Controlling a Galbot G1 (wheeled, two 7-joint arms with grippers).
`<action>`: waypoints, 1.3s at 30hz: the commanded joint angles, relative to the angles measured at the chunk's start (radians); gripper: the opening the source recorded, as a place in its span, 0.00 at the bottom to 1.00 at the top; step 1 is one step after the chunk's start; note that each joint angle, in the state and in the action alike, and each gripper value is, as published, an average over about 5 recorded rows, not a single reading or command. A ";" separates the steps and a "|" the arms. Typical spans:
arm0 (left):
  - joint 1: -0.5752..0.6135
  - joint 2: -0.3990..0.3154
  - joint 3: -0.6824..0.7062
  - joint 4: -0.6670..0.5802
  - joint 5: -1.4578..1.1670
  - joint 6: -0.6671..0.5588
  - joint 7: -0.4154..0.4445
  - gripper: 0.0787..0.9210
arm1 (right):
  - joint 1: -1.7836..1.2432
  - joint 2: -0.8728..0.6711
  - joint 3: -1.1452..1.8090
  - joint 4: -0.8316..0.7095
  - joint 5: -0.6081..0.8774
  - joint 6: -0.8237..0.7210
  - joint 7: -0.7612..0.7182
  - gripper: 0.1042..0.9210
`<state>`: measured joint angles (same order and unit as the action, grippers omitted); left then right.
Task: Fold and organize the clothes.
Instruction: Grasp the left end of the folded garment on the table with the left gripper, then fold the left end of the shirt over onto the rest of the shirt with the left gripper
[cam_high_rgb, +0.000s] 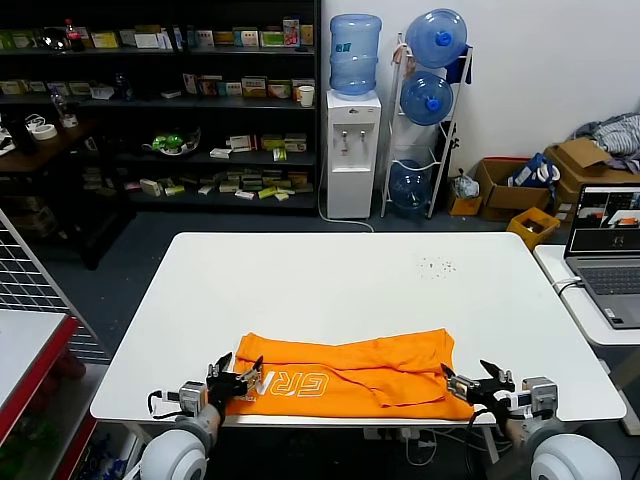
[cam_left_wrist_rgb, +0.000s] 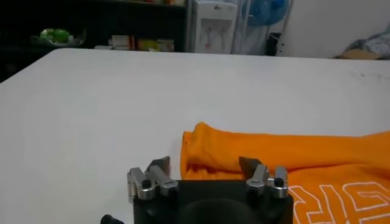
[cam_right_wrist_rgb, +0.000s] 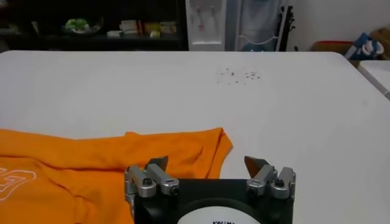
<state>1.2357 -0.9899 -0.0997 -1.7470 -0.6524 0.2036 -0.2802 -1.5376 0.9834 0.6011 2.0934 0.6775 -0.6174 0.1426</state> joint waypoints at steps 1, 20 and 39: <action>0.011 -0.026 0.002 0.024 0.012 -0.012 -0.002 0.73 | -0.011 0.003 0.010 0.006 0.000 0.003 -0.001 0.88; 0.015 -0.032 -0.007 -0.033 0.066 -0.044 -0.027 0.08 | -0.008 0.019 0.003 -0.008 -0.005 0.017 -0.003 0.88; 0.121 0.420 -0.337 -0.031 -0.169 -0.015 -0.036 0.05 | 0.066 0.047 -0.072 -0.030 -0.022 0.027 -0.003 0.88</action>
<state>1.3086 -0.7967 -0.2631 -1.8361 -0.7132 0.1898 -0.3219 -1.4954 1.0259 0.5547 2.0664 0.6574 -0.5908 0.1390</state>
